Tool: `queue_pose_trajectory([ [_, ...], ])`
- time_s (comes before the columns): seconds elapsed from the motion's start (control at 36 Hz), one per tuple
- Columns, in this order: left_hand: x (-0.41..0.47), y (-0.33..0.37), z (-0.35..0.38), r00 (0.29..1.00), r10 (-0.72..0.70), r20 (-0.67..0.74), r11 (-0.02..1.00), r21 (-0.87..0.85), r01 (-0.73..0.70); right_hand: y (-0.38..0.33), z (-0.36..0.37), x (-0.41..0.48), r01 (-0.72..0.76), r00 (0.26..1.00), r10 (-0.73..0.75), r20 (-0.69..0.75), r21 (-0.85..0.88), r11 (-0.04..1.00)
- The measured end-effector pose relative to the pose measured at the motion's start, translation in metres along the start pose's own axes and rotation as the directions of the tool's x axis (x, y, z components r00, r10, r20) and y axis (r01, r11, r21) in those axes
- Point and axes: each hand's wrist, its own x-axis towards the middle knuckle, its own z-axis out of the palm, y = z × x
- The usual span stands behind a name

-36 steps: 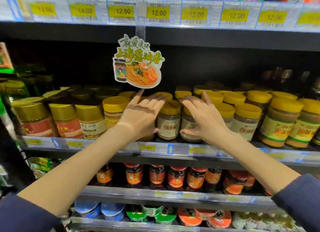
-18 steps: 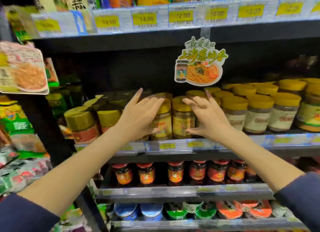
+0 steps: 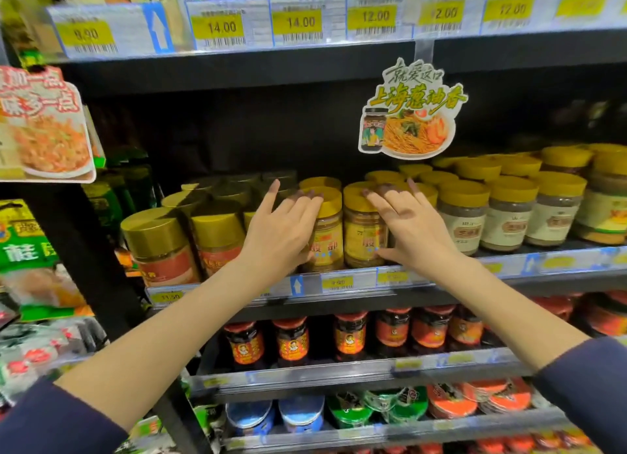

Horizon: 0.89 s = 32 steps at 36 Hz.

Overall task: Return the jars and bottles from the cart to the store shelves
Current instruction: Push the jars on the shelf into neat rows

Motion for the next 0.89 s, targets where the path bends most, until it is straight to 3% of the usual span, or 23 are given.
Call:
queue_pose_trajectory([
  [0.5,0.019,0.01,0.004,0.972,-0.086,0.219,0.992,0.107,0.064,0.005,0.02,0.012,-0.005,1.0,0.005,-0.017,0.012,1.0],
  [0.89,-0.012,-0.023,-0.014,0.984,-0.139,0.109,0.989,0.066,0.132,-0.029,-0.012,0.036,0.0,1.0,-0.006,0.025,0.233,0.973],
])
